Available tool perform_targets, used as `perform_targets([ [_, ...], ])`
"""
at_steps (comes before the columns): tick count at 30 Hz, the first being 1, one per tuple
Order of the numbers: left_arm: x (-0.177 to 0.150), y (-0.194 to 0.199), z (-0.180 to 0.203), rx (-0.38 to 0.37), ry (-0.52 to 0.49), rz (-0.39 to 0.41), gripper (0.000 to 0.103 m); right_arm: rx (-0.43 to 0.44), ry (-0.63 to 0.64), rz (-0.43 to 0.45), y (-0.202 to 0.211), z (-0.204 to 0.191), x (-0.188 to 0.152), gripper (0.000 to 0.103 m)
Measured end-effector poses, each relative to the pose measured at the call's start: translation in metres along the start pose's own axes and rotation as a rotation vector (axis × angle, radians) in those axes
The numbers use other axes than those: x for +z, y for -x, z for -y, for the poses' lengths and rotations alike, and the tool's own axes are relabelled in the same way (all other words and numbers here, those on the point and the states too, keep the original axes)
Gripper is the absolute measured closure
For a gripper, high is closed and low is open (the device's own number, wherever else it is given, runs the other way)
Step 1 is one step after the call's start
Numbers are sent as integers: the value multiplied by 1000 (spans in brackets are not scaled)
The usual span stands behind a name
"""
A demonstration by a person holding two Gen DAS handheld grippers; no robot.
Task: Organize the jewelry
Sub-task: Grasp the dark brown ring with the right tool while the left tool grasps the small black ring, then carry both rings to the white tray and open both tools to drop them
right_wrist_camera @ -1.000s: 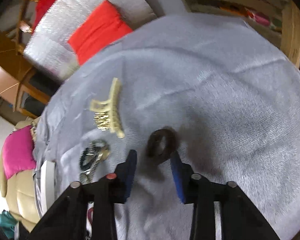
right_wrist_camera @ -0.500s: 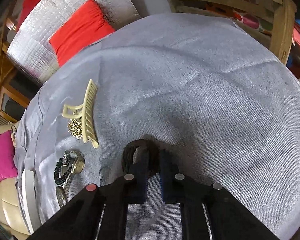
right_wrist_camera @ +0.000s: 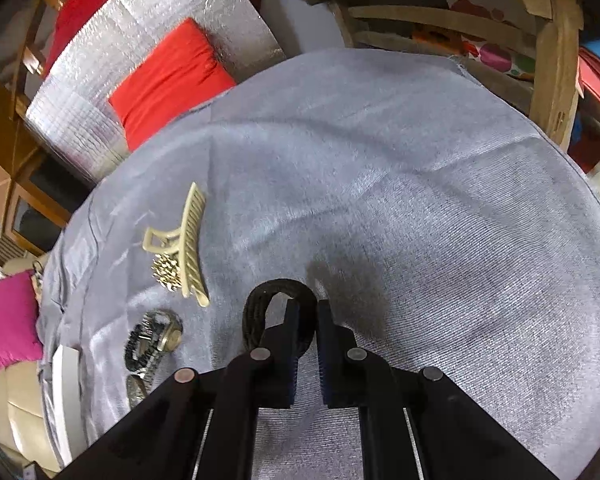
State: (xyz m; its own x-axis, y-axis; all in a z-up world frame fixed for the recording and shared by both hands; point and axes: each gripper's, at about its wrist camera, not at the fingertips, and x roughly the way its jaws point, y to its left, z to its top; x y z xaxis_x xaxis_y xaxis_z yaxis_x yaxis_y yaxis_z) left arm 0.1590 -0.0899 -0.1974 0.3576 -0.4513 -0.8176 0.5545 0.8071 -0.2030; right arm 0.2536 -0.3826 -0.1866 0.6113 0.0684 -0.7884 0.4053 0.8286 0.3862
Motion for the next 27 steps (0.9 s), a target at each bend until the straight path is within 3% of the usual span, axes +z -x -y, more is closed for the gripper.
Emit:
perform_targets([
  [7, 1, 12, -6, -17, 22, 35, 85, 78, 28, 23, 10, -19, -1, 94],
  [14, 8, 69, -29, 45, 96, 179, 85, 183, 130, 45, 22, -71, -16, 94],
  [20, -5, 144, -83, 165, 238, 303, 85, 275, 228, 8, 19, -141, -49, 94],
  [27, -64, 213, -151, 307, 395, 308, 85, 394, 424, -98, 18, -256, -123, 94],
])
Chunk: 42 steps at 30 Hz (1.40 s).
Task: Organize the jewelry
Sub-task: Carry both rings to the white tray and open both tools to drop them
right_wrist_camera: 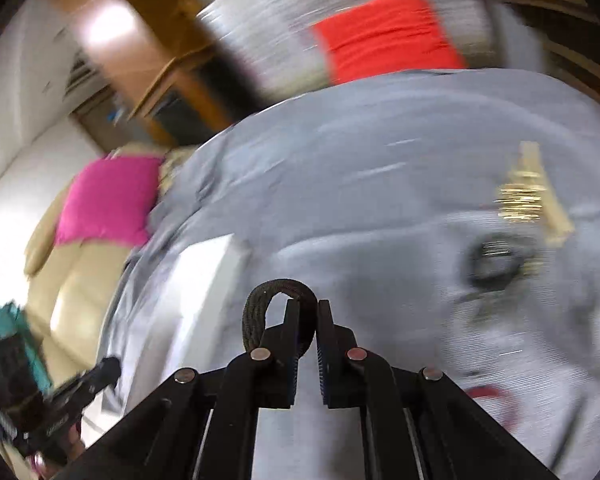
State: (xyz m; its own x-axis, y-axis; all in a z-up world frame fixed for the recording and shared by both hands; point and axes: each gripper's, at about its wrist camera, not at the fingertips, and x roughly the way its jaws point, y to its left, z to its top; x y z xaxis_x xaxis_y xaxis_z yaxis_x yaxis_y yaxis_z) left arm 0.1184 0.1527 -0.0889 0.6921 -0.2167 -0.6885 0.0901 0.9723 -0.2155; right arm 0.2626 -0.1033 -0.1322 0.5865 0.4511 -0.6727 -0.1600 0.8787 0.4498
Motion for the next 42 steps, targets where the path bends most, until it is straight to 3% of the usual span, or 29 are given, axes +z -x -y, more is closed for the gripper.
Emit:
perform_targets([
  [4, -15, 30, -42, 45, 10, -21, 85, 81, 126, -70, -24, -77, -20, 94],
  [8, -27, 43, -64, -13, 13, -66, 85, 124, 232, -116, -38, -129, -45, 94],
  [12, -38, 34, -68, -76, -5, -126, 85, 135, 301, -197, -62, -162, -73, 94],
  [19, -56, 10, -68, -91, 10, -201, 85, 89, 383, -300, -91, -184, -91, 94],
  [27, -41, -3, -66, -64, 65, -195, 85, -2, 313, -270, -131, -180, -38, 94],
  [35, 13, -60, -53, 98, 126, -130, 85, -72, 239, -246, -190, -158, 27, 94],
  [39, 34, -98, -59, 178, 160, -148, 85, -81, 211, -259, -214, -146, 52, 94],
  [42, 46, -117, -65, 195, 193, -151, 85, -84, 216, -299, -232, -141, 60, 94],
])
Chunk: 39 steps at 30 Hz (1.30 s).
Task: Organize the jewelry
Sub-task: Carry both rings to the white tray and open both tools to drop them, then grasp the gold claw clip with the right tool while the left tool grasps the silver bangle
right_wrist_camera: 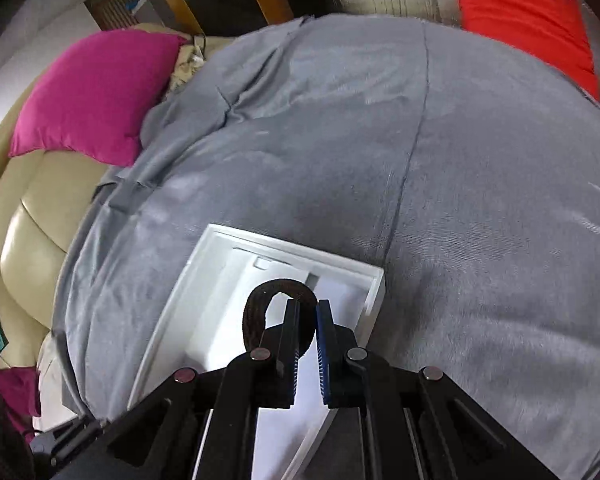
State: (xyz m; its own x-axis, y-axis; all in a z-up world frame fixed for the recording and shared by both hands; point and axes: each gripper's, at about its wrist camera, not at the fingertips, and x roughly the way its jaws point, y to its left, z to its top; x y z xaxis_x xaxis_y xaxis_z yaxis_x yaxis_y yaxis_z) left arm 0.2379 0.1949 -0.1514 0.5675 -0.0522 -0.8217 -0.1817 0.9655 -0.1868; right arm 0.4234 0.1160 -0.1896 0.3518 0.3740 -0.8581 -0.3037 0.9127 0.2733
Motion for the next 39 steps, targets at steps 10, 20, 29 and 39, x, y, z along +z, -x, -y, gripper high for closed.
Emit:
perform_targets([
  [10, 13, -42, 3, 10, 54, -29, 75, 28, 19, -39, -8, 2, 9, 81],
  [20, 10, -17, 3, 14, 19, 15, 52, 87, -30, 89, 43, 16, -5, 72],
  [29, -13, 69, 66, -109, -107, 214, 35, 32, -117, 241, 172, 100, -85, 72],
  [39, -57, 52, 161, -213, -254, 148, 33, -86, -422, 383, 261, 267, -163, 73],
])
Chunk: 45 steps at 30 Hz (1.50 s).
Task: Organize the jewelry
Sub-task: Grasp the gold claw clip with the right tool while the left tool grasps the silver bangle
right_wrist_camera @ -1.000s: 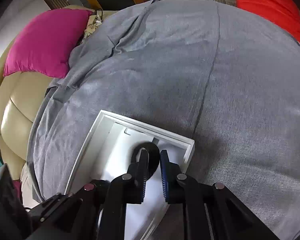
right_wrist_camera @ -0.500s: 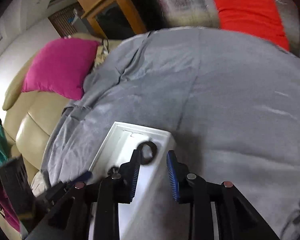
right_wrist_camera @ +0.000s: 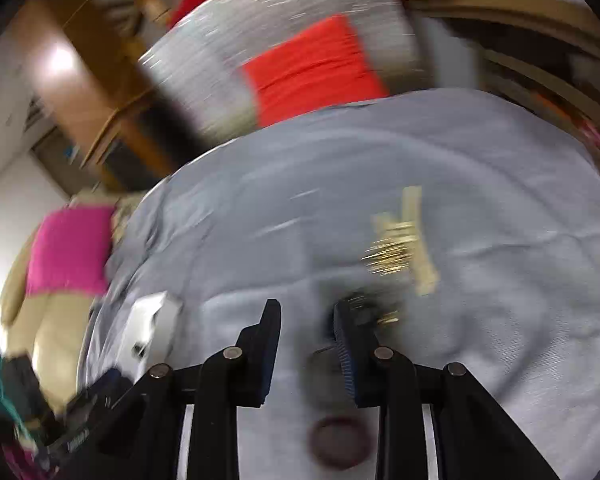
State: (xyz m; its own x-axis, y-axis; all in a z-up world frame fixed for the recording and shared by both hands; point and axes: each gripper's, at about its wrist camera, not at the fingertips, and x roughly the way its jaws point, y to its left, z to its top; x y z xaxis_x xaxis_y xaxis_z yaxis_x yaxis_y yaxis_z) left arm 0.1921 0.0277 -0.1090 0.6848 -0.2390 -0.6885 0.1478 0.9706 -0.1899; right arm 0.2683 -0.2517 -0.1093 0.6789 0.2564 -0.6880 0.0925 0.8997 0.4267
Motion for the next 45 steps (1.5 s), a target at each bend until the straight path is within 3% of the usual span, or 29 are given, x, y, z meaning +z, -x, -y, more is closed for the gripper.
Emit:
perform_targets([
  [3, -4, -22, 17, -6, -50, -8, 33, -41, -82, 20, -14, 46, 12, 73],
  [8, -9, -66, 43, -18, -117, -75, 33, -45, -155, -52, -63, 91, 20, 73],
  [17, 3, -99, 65, -102, -99, -145, 33, -2, -133, -92, -88, 90, 27, 73],
  [21, -4, -103, 85, -177, -122, -181, 33, -45, -121, -112, -103, 85, 26, 73],
  [25, -12, -107, 96, -194, -166, -208, 33, -55, -142, -112, -113, 92, 25, 83],
  [27, -13, -109, 94, -198, -158, -215, 33, -53, -140, -100, -112, 93, 24, 84],
  [31, -12, -113, 89, -260, -127, -237, 51, -54, -112, -75, -104, 89, 25, 88],
  [35, -15, -115, 99, -310, -139, -251, 51, -27, -118, -46, -88, 89, 27, 90],
  [42, -16, -128, 105, -319, -134, -276, 52, -10, -130, -24, -57, 96, 21, 91],
  [45, -16, -129, 104, -344, -128, -277, 68, -11, -128, -20, -46, 98, 18, 92],
])
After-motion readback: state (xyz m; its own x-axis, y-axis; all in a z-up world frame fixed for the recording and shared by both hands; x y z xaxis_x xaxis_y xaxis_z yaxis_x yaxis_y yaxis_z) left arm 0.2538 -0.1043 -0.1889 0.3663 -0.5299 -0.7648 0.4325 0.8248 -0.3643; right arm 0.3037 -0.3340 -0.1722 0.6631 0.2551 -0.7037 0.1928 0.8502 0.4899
